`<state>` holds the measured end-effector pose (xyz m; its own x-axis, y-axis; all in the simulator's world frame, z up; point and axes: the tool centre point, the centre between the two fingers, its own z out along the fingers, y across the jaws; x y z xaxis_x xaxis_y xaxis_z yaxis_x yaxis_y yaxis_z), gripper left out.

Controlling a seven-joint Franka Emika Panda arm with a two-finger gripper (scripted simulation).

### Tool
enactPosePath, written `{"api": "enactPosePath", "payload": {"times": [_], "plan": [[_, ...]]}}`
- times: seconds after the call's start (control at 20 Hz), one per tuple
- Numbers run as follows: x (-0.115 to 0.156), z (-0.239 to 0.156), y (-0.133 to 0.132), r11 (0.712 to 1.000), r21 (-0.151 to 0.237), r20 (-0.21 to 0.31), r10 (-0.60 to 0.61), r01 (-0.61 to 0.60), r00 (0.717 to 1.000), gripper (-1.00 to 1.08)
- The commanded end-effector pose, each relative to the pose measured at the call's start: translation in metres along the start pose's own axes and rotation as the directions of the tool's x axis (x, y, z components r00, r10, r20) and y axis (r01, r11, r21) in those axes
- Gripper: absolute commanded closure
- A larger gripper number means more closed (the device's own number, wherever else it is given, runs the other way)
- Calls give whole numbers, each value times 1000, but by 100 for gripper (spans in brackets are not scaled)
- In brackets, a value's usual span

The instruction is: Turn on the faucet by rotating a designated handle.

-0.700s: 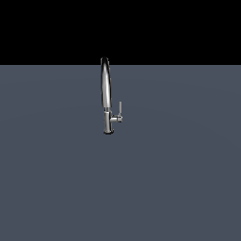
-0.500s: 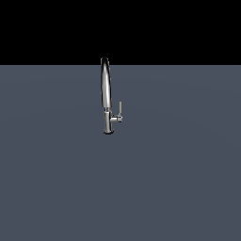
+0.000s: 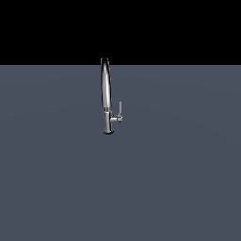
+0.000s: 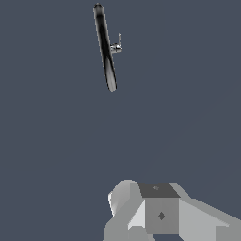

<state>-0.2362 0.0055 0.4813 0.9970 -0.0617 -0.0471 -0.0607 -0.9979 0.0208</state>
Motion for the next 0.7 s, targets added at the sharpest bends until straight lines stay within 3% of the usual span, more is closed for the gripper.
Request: {"api": "enactPosePath", "payload": {"times": [0.0,0.65], "plan": [[9,2,-2,1000,18,21,17,-18,1000,108],[78,20,-11,974,149,201,141,-172,969,108]]}}
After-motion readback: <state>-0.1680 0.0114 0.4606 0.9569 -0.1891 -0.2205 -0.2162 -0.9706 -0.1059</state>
